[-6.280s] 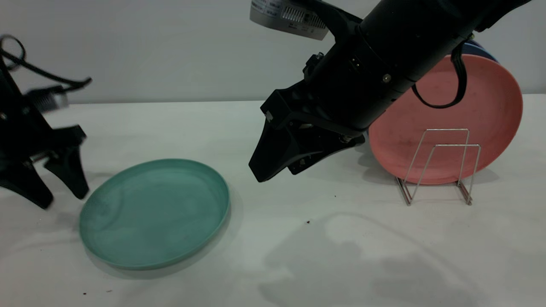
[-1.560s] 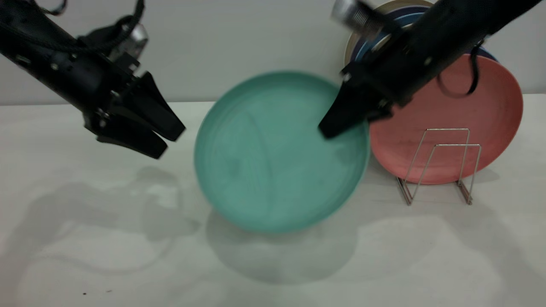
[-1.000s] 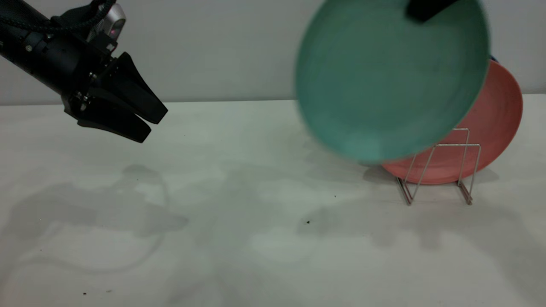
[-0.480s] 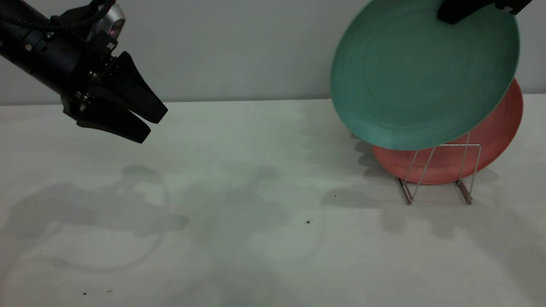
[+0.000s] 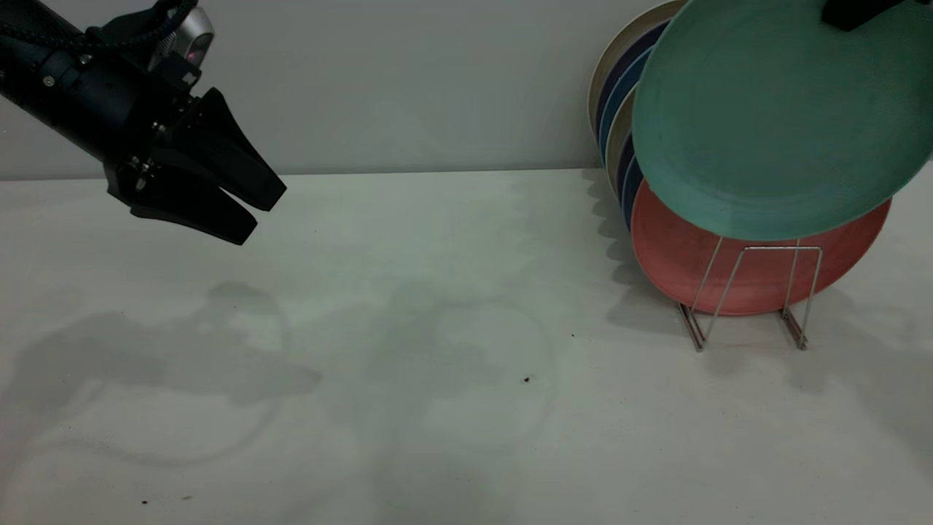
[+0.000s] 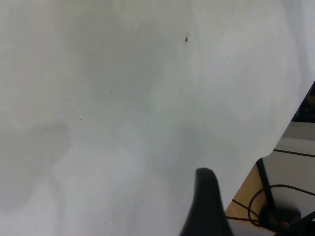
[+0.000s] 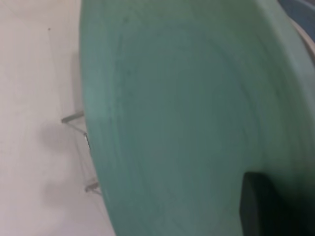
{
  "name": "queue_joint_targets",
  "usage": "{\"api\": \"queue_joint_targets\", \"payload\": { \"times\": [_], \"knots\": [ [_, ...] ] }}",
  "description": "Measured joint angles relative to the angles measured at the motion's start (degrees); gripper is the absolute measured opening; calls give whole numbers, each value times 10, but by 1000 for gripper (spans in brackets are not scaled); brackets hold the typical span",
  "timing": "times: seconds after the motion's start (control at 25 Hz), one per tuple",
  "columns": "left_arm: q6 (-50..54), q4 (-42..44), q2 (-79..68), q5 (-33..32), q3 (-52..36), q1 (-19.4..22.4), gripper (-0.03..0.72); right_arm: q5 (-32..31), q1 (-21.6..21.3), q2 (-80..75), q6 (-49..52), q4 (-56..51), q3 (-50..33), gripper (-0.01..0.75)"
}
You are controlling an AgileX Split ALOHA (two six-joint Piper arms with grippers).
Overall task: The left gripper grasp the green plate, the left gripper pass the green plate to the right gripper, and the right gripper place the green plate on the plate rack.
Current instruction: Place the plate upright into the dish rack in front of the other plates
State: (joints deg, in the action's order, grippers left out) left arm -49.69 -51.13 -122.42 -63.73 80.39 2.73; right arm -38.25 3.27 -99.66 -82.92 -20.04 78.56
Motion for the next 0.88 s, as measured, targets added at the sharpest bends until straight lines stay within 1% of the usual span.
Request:
{"api": "queue_joint_targets", "payload": {
  "times": [0.16,0.88],
  "knots": [
    [0,0,0,0,0,0,589,21,-3,0,-10,0,0,91],
    [0,0,0,0,0,0,589,9,-4,-21,-21,-1,-3,91]
  ]
}}
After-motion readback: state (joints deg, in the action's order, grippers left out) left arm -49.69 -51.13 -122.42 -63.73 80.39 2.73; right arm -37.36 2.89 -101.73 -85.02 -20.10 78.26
